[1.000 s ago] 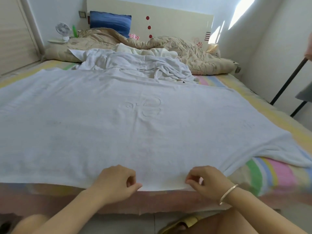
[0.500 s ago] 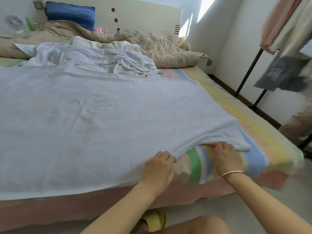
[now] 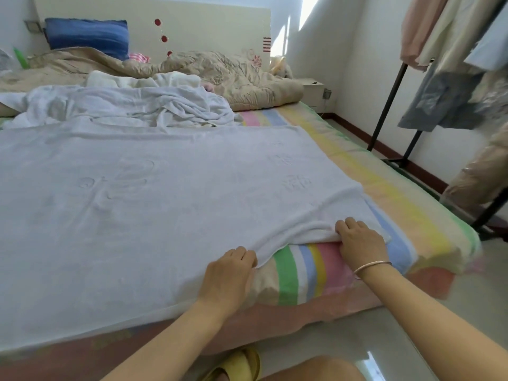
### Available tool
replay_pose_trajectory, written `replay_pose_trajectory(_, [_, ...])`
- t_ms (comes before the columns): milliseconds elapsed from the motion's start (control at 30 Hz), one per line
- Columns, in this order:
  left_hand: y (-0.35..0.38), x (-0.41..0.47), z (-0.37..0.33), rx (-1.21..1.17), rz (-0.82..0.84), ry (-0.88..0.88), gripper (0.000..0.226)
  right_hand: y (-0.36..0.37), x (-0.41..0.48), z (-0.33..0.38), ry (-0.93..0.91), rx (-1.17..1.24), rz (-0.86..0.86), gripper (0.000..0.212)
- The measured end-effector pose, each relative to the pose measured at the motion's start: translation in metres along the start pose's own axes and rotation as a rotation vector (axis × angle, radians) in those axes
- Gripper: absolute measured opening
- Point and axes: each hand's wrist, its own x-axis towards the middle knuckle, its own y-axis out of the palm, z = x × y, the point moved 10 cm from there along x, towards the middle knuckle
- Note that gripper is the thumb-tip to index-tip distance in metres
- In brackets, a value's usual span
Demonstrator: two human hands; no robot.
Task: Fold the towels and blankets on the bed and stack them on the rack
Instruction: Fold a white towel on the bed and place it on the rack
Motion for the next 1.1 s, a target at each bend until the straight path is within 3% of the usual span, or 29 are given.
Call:
replay_pose_trajectory(133, [0.023,-0.024,-0.031,-0.179,0.166,0.136,0.003,-0.006,-0.046,-0.057,0.052,-0.008,0.019,0.039])
replay_pose_trajectory(333, [0.039,-0.031,-0.044,-0.212,0.227,0.101,0.008,0.028,-0.08,-0.077,0.127,-0.034,0.049,0.037])
replay_pose_trajectory(433, [0.042,-0.031,-0.042,-0.189,0.244,0.105,0.01,0.018,-0.083,-0.067,0.13,-0.028,-0.112,0.012])
replay_pose_trajectory(533, [0.052,-0.034,-0.046,-0.194,0.339,0.11,0.021,0.016,-0.09,-0.055,0.089,-0.027,-0.196,0.044])
replay_pose_trajectory(600, [0.066,-0.039,-0.052,-0.169,0.443,0.136,0.035,0.025,-0.099,-0.042,0.003,-0.039,-0.146,0.063])
replay_pose_trajectory(767, [0.078,-0.049,-0.059,-0.215,0.474,0.117,0.046,0.085,-0.149,-0.058,0.215,-0.021,0.289,0.103])
replay_pose_trajectory(833, [0.077,-0.048,-0.062,-0.227,0.464,0.126,0.045,0.089,-0.165,-0.06,0.285,-0.062,0.413,0.089])
replay_pose_trajectory(900, [0.074,-0.047,-0.064,-0.242,0.446,0.133,0.043,0.079,-0.17,-0.066,0.375,-0.095,0.435,0.05])
replay_pose_trajectory(933, [0.072,-0.046,-0.065,-0.249,0.433,0.131,0.041,0.075,-0.172,-0.067,0.423,-0.095,0.493,0.041])
replay_pose_trajectory(1000, [0.066,-0.043,-0.066,-0.266,0.394,0.132,0.039,0.069,-0.171,-0.064,0.482,-0.066,0.473,0.039])
replay_pose_trajectory(1100, [0.052,-0.038,-0.065,-0.29,0.324,0.122,0.035,0.054,-0.149,-0.057,0.464,0.135,0.235,0.037])
